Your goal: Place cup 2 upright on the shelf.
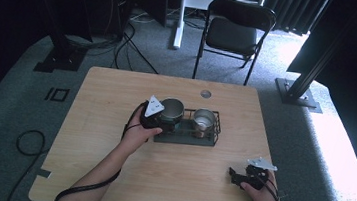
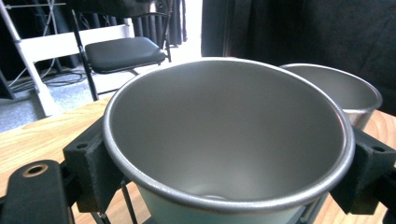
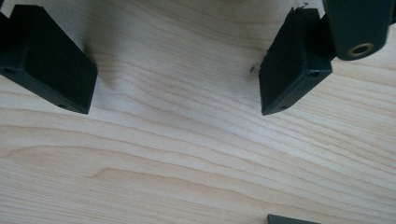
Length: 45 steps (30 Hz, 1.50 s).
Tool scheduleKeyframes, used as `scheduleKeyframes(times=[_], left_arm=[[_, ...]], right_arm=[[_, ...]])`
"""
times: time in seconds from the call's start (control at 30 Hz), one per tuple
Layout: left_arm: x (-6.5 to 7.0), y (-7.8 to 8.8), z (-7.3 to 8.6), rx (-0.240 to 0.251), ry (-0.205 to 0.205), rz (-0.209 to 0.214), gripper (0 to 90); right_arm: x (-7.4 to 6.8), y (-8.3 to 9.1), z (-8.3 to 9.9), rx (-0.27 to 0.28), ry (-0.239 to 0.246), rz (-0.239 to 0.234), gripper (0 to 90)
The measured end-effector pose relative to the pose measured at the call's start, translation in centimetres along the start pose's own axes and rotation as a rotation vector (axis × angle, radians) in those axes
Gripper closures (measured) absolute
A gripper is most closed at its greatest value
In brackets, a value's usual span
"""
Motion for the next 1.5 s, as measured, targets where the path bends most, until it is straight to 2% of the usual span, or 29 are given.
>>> scheduleKeyframes(times=[0.13,0.17,0.23,0.27,0.4,0.53,1.07,1.27,1.5], left_arm=[[0.1,0.2,0.1,-0.027,-0.007,0.009,4.4],[0.1,0.2,0.1,-0.034,-0.012,-0.003,4.4],[0.1,0.4,0.2,-0.044,-0.009,0.016,4.2],[0.0,0.5,0.2,-0.047,-0.014,0.004,2.5],[0.1,1.2,0.2,-0.063,-0.027,0.019,2.5],[0.0,2.0,0.2,-0.08,-0.026,0.012,2.5],[-0.7,5.3,1.3,-0.072,-0.01,0.027,2.5],[-1.2,6.6,2.2,-0.085,-0.001,0.015,2.5],[-2.5,8.0,3.6,-0.123,0.026,-0.026,2.5]], right_arm=[[0.0,0.0,0.0,0.0,0.0,0.0,11.0],[0.0,0.0,0.0,0.0,0.0,0.0,11.0],[0.0,0.0,0.0,0.0,0.0,0.0,11.0],[0.0,0.0,0.0,0.0,0.0,0.0,11.0],[0.0,0.0,0.0,0.0,0.0,0.0,11.0],[0.0,0.0,0.0,0.001,0.001,0.0,11.0],[0.0,0.0,0.0,0.0,-0.001,0.0,11.0],[0.0,0.0,0.0,0.0,0.0,0.0,11.0],[0.0,0.0,0.0,0.0,0.0,0.0,11.0]])
Point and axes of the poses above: each handheld gripper's, and its own axes: y roughly backward along the jaws, z roughly out of its underside, x roughly to its right, the point moved 2 cm from there along -y, roughly forward along the jaws, and after that the axes turned 3 degrees about x, right-handed, at the moved point
